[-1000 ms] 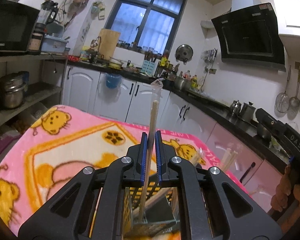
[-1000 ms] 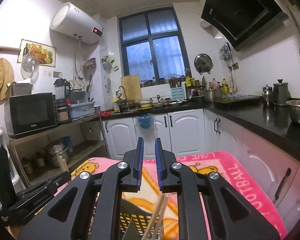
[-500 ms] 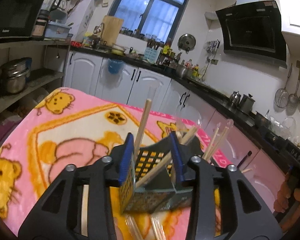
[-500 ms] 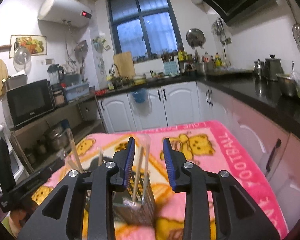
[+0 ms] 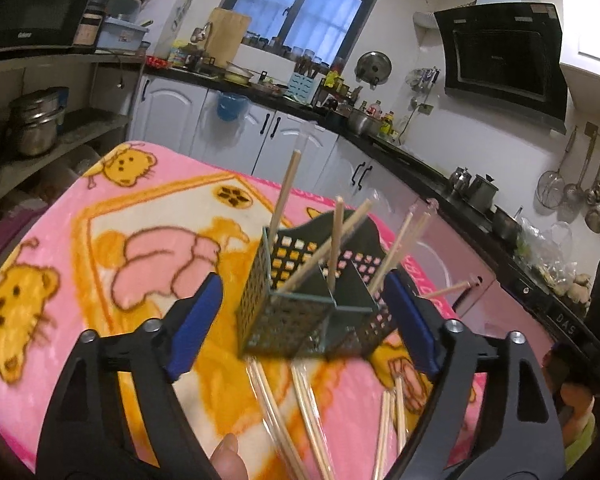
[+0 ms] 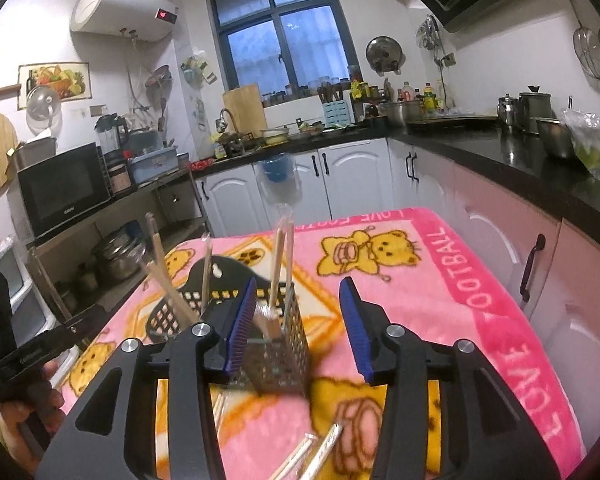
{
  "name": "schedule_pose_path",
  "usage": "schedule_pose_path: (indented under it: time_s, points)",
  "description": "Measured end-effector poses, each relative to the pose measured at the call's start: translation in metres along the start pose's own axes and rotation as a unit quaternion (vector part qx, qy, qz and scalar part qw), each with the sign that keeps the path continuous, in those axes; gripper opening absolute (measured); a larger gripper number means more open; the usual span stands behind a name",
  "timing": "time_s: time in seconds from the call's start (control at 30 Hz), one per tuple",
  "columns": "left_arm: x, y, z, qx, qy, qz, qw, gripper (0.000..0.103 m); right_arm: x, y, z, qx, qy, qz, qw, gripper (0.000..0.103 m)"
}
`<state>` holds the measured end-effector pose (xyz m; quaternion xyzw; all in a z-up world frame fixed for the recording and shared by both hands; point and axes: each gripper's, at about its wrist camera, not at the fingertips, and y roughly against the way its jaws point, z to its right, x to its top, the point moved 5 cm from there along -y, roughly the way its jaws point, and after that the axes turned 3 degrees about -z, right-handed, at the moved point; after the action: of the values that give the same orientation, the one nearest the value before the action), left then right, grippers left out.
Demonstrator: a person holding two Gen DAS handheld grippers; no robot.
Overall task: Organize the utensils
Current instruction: 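Lower the chopsticks into the caddy slots and open both tools, then lower the left tool and close it on a wrapped chopstick while the right tool grasps another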
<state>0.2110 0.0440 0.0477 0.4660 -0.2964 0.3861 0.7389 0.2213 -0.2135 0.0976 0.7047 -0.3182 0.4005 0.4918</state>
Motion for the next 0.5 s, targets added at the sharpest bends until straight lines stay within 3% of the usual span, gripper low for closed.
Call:
schedule_pose_path:
  time_s: [0.17,0.5]
  points:
    - [-0.012,0.01,0.005,-0.002,-0.002,-0.003,1.0,0.086,-0.012,0.014,-0.006,0.0,0.014,0.0,1.0,0.051]
    - [-0.025,0.027,0.017,-0.001,-0.016,-0.001,0.9999,0.093,-0.033,0.028,-0.007,0.007,0.019,-0.017,1.0,0.059]
